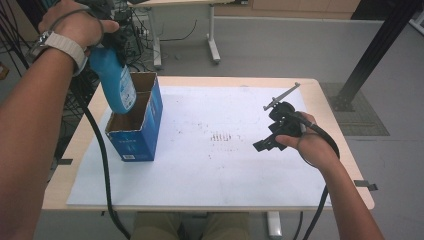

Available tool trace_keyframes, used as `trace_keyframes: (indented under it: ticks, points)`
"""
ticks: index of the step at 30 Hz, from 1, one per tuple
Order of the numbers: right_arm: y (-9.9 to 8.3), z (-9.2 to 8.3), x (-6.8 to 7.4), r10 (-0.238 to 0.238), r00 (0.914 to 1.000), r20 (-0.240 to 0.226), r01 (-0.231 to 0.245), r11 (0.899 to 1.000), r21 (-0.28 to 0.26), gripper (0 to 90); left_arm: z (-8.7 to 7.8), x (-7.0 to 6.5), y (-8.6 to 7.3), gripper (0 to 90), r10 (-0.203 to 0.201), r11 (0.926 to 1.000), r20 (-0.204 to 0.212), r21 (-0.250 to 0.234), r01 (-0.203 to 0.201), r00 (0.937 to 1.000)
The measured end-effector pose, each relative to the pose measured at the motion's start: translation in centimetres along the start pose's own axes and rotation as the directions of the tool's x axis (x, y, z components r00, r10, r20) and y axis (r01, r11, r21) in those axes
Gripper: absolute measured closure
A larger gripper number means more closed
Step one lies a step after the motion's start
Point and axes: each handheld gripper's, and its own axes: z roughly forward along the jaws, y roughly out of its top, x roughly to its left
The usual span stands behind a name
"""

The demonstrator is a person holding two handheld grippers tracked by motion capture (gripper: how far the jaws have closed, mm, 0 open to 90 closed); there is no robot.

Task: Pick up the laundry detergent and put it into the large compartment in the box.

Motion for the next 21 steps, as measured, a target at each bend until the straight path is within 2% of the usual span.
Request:
trace_keyframes:
  ticks: [16, 21]
  points:
    - [-0.2, 0.1, -0.3, 0.004, 1.0, -0.004, -0.004, 1.0, 0.003, 9.2, 1.4, -0.1, 0.7, 37.1, -0.005, 0.9999, -0.012, 0.013, 0.005, 0.9999]
    - [-0.2, 0.2, -0.3, 0.002, 1.0, -0.005, -0.002, 1.0, 0.006, 9.3, 1.8, 0.2, 0.6, 37.2, -0.011, 0.9999, 0.001, 0.006, 0.011, 0.9999]
